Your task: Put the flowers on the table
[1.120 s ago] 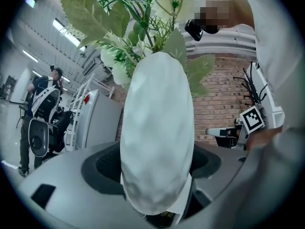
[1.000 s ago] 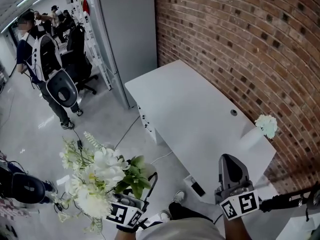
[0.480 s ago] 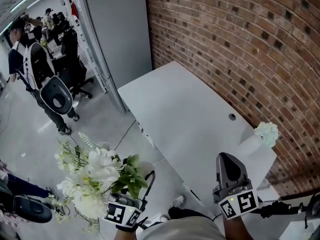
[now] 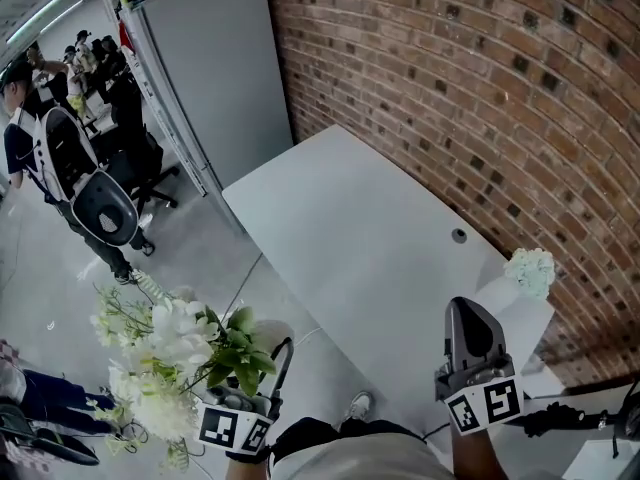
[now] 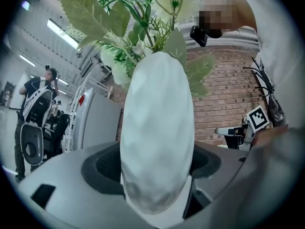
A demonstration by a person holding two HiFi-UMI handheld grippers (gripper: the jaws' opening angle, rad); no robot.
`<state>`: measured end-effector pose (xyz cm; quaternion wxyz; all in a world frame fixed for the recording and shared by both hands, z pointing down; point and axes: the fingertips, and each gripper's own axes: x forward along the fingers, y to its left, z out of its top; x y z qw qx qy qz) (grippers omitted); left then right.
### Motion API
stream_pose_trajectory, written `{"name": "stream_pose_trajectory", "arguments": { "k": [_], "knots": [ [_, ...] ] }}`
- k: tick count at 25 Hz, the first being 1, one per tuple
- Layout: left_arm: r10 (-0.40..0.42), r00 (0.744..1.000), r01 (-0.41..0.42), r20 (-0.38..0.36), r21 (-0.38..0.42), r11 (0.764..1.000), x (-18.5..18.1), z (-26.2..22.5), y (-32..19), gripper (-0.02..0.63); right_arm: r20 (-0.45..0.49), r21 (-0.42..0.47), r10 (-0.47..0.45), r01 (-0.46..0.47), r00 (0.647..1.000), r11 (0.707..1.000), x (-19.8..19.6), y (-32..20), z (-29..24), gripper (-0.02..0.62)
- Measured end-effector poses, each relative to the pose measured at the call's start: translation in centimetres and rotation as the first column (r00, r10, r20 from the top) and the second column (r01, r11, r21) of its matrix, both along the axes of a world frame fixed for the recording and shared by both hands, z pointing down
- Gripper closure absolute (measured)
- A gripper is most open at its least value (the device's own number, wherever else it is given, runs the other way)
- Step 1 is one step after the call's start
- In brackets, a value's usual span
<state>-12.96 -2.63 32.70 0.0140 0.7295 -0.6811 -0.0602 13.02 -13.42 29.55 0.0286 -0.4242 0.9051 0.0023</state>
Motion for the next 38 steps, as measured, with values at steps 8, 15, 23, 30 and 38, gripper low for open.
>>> {"name": "stream_pose_trajectory", "arguments": {
  "k": [8,15,23,30,38],
  "knots": [
    [0.022,1.0,-0.022,-0.013,-0.001,1.0,-1.5,1.1,-1.9,0.221,-0.011,0.006,0.094,-0.094,0.995,0.996,-0.2,-1.2,0.3,0.578],
    [0.078,0.997,-0.079,-0.018,-0.002,0.997,-4.2,1.8,-5.7,0.221,-0.07,0.042,0.242,-0.239,0.968,0.97,-0.2,-4.1,0.0,0.578],
    [0.075,0.997,-0.075,-0.016,-0.015,0.997,-6.6,3.4,-8.2,0.221,-0.071,0.044,0.359,-0.356,0.931,0.933,1.3,-5.1,1.1,0.578],
    [0.1,0.995,-0.1,-0.023,-0.029,0.995,-7.8,5.2,-10.8,0.221,-0.092,0.035,0.436,-0.435,0.895,0.9,2.2,-5.3,2.5,0.578],
    [0.148,0.988,-0.149,-0.032,-0.054,0.987,-6.4,8.0,-14.3,0.221,-0.12,0.024,0.475,-0.475,0.872,0.879,3.3,-5.1,4.5,0.578]
  ]
}}
